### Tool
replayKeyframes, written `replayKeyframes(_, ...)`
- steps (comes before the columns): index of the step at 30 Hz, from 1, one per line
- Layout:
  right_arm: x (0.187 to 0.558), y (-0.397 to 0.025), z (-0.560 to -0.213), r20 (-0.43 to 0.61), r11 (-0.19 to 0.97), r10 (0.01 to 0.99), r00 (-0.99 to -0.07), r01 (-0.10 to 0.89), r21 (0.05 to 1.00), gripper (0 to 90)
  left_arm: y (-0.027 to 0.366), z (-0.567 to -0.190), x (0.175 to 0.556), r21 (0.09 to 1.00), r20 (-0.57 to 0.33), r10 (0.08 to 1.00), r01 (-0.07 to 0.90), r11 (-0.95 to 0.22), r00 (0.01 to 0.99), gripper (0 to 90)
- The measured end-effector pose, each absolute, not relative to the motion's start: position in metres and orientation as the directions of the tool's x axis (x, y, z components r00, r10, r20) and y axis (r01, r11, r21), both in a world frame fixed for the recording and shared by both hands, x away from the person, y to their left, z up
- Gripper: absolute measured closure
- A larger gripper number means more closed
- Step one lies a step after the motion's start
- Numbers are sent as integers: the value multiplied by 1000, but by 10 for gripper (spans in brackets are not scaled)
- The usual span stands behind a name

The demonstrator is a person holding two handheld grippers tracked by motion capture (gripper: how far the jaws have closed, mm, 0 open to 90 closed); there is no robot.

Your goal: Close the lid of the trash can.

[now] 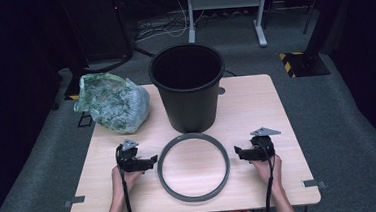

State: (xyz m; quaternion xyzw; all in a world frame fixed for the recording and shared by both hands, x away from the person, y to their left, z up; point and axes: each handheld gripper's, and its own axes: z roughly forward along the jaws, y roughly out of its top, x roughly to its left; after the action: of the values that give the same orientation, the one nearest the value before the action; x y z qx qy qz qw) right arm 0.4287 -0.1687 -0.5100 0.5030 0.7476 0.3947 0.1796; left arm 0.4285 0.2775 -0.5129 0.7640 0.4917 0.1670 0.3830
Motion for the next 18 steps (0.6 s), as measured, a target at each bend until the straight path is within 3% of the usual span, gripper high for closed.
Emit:
replayKeyframes(9,438,-133,-504,148,241,849,-508,620,746,137,252,-516,448,720,-113,846,630,-292,521,74)
replayKeyframes(14,446,-114,-509,144,286,830,-538,634,719,144,241,-521,458,703,-100,835,633,-326,541,36)
replayKeyframes(18,451,-106,-514,142,300,827,-543,641,707,187,232,-523,460,699,-67,840,626,-345,538,53)
